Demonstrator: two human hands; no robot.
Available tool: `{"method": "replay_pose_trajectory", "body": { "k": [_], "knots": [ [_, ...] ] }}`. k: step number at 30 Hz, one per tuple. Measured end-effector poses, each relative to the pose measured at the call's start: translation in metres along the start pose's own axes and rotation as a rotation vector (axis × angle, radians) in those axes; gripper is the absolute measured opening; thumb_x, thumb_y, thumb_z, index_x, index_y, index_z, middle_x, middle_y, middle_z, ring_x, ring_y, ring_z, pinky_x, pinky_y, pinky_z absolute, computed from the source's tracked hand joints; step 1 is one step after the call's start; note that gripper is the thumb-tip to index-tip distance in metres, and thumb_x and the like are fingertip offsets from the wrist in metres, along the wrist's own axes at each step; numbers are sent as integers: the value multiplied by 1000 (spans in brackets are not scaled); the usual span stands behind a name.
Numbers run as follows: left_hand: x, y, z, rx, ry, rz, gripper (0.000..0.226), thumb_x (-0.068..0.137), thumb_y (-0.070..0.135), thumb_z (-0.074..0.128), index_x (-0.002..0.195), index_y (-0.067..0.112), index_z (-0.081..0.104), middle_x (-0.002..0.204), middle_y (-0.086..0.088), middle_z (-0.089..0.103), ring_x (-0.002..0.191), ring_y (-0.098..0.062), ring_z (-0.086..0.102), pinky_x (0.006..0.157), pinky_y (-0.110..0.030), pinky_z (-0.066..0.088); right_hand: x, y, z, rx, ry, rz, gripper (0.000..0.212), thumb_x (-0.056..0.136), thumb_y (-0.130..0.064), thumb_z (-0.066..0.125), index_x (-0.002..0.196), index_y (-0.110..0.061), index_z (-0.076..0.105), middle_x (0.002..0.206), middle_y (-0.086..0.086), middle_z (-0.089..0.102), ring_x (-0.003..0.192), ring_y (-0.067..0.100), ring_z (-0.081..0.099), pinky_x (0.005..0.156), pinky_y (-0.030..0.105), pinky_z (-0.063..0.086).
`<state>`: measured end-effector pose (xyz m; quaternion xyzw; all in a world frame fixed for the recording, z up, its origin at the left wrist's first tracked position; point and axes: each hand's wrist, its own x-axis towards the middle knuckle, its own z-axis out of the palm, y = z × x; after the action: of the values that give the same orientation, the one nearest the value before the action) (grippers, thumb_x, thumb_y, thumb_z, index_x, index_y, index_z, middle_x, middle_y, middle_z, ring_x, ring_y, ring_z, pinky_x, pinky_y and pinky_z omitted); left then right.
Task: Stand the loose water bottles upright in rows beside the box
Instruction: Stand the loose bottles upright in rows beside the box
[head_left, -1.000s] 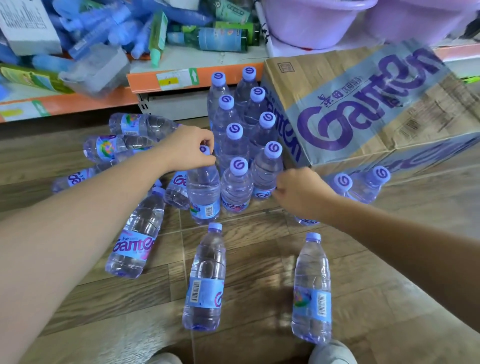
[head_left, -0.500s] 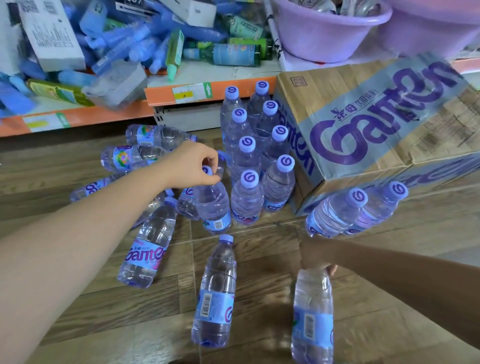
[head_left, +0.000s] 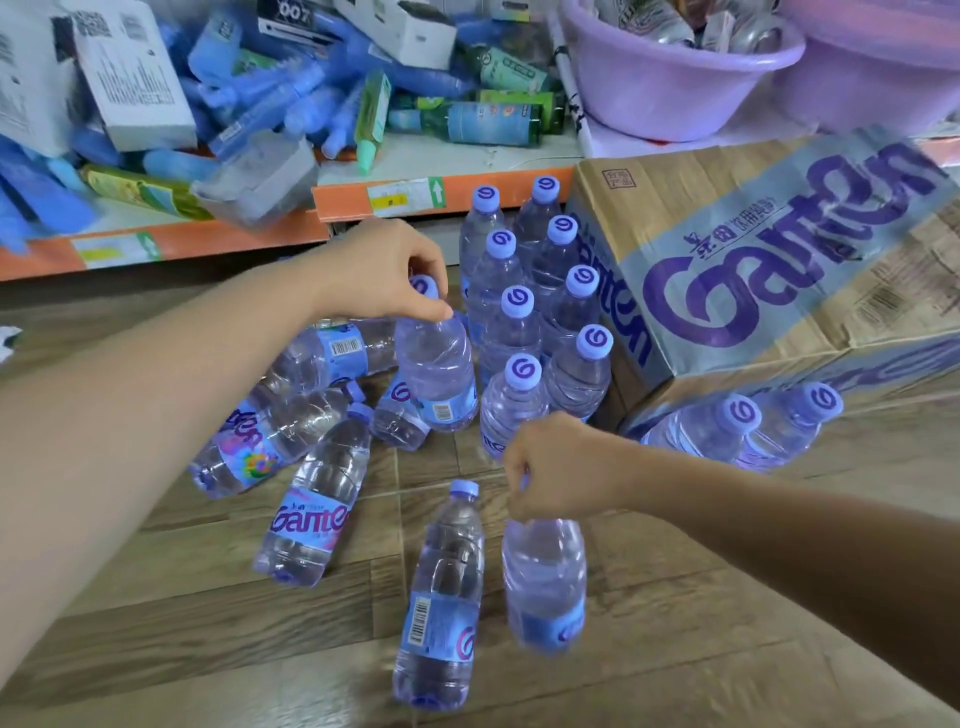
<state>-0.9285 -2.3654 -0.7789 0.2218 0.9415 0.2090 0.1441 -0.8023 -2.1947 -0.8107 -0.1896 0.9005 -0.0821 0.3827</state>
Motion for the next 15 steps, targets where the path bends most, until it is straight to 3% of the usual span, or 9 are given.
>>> {"method": "replay_pose_trajectory", "body": {
  "k": [3, 5, 7, 12, 15],
  "knots": [
    [6, -2, -11, 48, 43, 10, 15, 74, 26, 75, 83, 16, 70, 65, 7, 56, 59, -12, 49, 47, -8, 37, 6, -8, -28, 86, 128, -22, 28, 84, -23, 59, 96, -1, 71, 89, 13, 69, 73, 16, 52, 57, 22, 39],
    [11, -5, -20, 100, 60, 29, 21, 75, 26, 75, 91, 15, 71, 77, 1, 61, 71, -14, 50, 53, -9, 33, 9, -16, -43, 118, 182, -56, 28, 83, -22, 59, 92, 2, 71, 84, 15, 69, 67, 16, 50, 53, 20, 36],
    [14, -14, -31, 148, 67, 27, 26, 75, 27, 75, 98, 14, 70, 86, 0, 60, 78, -13, 50, 57, -18, 33, 10, -25, -62, 155, 218, -68, 26, 81, -21, 61, 89, 2, 71, 76, 14, 66, 58, 16, 48, 47, 16, 35],
    [27, -39, -59, 273, -2, 37, 35, 79, 26, 71, 109, 8, 65, 107, -11, 65, 100, -28, 57, 85, -30, 44, 26, -34, -109, 284, 377, -33, 16, 77, -19, 63, 84, -7, 73, 71, 9, 69, 57, 19, 60, 49, 10, 41],
    [29, -49, -70, 326, -28, 29, 32, 83, 23, 66, 110, 7, 62, 109, -18, 61, 104, -32, 55, 89, -37, 44, 37, -39, -136, 279, 485, 7, 11, 78, -17, 62, 77, -12, 72, 63, 2, 64, 38, 4, 52, 41, 2, 36]
  ]
}}
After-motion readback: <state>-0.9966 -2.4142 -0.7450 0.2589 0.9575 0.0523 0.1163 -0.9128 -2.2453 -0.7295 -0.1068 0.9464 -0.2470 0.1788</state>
